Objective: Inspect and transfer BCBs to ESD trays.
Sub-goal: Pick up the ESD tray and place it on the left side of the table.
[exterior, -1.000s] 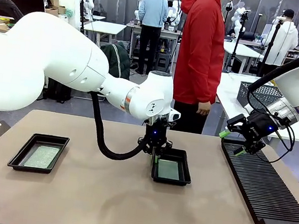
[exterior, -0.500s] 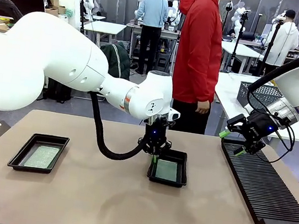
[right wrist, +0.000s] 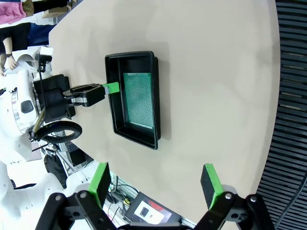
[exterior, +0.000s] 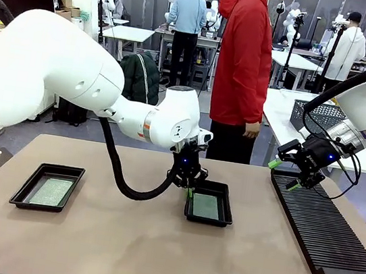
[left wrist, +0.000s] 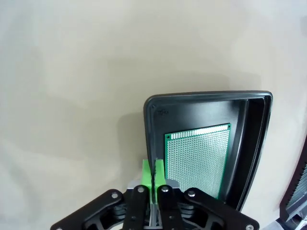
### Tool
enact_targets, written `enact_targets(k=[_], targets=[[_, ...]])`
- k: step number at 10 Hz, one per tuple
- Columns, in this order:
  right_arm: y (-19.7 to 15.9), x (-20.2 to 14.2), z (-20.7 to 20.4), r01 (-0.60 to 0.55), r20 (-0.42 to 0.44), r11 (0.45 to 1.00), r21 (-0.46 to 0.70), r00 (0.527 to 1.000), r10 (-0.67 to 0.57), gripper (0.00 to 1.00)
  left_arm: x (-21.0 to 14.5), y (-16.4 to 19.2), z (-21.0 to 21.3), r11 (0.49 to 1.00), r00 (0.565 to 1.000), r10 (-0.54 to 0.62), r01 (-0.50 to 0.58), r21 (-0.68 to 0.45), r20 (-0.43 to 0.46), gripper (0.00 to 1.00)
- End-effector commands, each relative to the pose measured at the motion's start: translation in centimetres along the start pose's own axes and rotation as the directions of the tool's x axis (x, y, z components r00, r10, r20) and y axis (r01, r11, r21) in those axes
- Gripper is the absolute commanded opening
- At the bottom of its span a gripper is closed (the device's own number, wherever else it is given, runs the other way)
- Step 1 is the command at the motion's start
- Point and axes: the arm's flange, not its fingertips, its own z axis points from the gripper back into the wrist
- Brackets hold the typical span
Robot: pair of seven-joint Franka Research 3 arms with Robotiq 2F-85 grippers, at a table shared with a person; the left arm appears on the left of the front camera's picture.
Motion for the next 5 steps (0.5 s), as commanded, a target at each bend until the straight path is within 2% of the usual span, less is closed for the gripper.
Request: enact_targets(k=[1,5], targets=[[0.1,-0.3,0.1,0.009,-0.002,1.0,-0.009,1.0,-0.009,1.0,-1.7,2.2,0.7,0.998,1.0,-0.007,0.008,-0.057,0.019,0.0],[0.1,-0.3,0.1,0.009,-0.002,1.0,-0.009,1.0,-0.009,1.0,-1.2,5.6,2.2,0.994,0.999,-0.007,0.01,-0.111,0.033,0.0]])
